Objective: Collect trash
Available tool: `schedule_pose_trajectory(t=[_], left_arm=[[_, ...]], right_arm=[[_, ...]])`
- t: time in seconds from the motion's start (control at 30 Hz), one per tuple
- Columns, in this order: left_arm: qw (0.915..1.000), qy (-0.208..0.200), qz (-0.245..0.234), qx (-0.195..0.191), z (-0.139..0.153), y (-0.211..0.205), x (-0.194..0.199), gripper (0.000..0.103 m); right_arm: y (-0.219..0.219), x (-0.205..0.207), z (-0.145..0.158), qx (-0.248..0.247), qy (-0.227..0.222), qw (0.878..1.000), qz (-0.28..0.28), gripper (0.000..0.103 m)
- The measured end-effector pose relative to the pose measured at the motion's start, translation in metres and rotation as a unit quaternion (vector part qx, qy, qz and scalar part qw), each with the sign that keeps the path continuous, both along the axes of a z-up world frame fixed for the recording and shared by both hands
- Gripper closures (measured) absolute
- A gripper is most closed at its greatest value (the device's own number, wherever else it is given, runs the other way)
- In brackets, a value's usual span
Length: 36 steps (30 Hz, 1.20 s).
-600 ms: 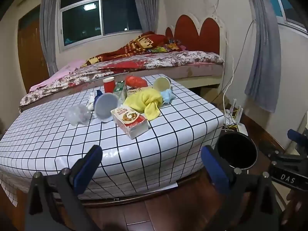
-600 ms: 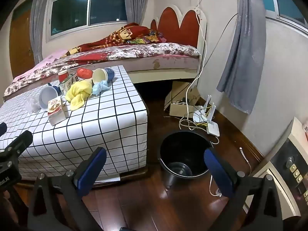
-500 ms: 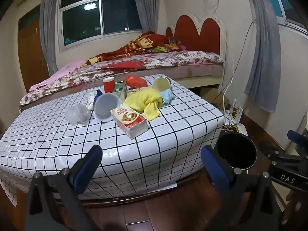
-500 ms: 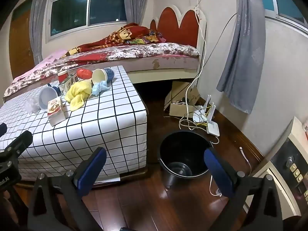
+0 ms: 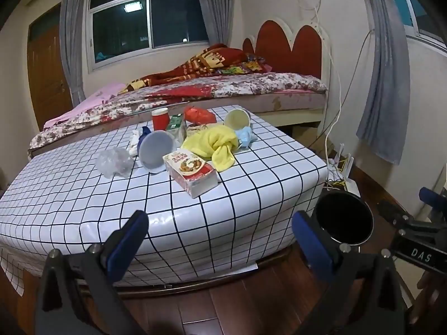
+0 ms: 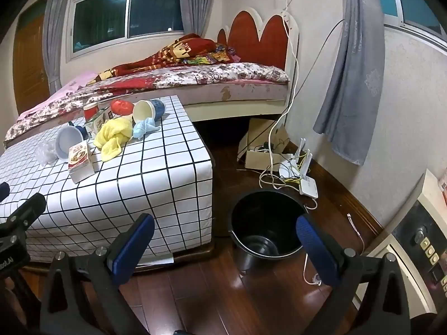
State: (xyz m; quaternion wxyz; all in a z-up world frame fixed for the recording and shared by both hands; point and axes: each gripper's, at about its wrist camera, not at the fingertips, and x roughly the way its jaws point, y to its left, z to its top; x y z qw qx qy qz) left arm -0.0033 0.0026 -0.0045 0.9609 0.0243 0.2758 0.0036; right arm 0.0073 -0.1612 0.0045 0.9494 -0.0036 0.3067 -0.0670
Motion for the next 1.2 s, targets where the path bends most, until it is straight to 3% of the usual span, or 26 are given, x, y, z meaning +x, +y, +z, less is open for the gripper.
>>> schedule_pose_trajectory(t=[1.2], left_arm=[[1.0, 0.001, -0.001, 0.001, 0.0006, -0.0034, 0.0003, 0.0]], right_arm=[[-0.0023, -0.0007, 0.0013, 0.0, -0.004, 1.0, -0.003, 0.001]])
